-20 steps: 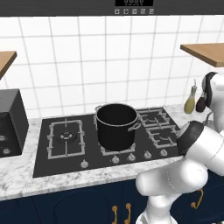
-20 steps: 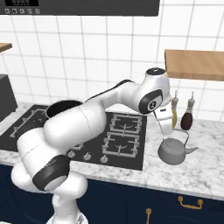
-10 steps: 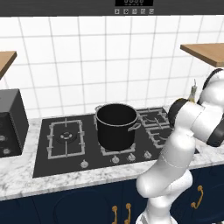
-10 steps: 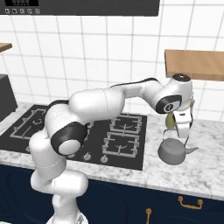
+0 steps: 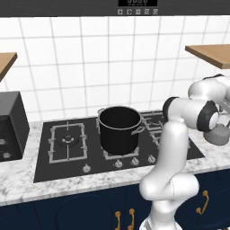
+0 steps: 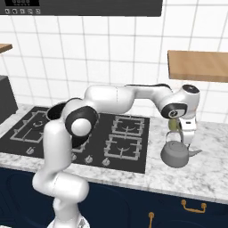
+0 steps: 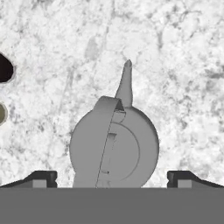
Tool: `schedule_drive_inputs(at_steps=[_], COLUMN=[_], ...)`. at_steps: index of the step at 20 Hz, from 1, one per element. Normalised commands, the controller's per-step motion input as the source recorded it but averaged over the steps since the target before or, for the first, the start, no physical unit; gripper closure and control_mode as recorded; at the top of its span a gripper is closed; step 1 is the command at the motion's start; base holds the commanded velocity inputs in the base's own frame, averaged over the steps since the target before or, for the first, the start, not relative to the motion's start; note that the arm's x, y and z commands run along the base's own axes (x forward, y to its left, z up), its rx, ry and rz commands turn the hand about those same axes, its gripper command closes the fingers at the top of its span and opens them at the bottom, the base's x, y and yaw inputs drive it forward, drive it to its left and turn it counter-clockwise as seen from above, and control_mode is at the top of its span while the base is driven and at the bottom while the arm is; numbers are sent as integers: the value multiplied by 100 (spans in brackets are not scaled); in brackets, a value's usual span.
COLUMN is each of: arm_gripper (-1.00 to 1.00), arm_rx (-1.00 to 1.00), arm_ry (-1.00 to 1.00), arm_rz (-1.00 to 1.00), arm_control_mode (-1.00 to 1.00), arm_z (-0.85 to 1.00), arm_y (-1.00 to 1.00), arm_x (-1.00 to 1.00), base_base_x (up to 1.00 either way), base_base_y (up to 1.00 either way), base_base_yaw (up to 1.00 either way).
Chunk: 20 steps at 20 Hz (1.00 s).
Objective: Pick the kettle from the counter and place it on a stove burner. Then turn the burner on.
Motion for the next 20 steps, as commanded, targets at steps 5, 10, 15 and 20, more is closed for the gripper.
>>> schedule_drive_inputs(at_steps=[5,10,15,20], arm_gripper=[-100,-100,100,100], arm_rx=[0,0,0,0], arm_ry=[0,0,0,-1], arm_rz=[0,0,1,0], arm_control_mode=[-100,-100,-100,-100], arm_z=[-13,-36,-14,0], arm_y=[0,0,0,0], arm_x=[47,27,2,-7], base_base_x=[0,0,0,0], base_base_y=[0,0,0,0], base_base_yaw=[0,0,0,0])
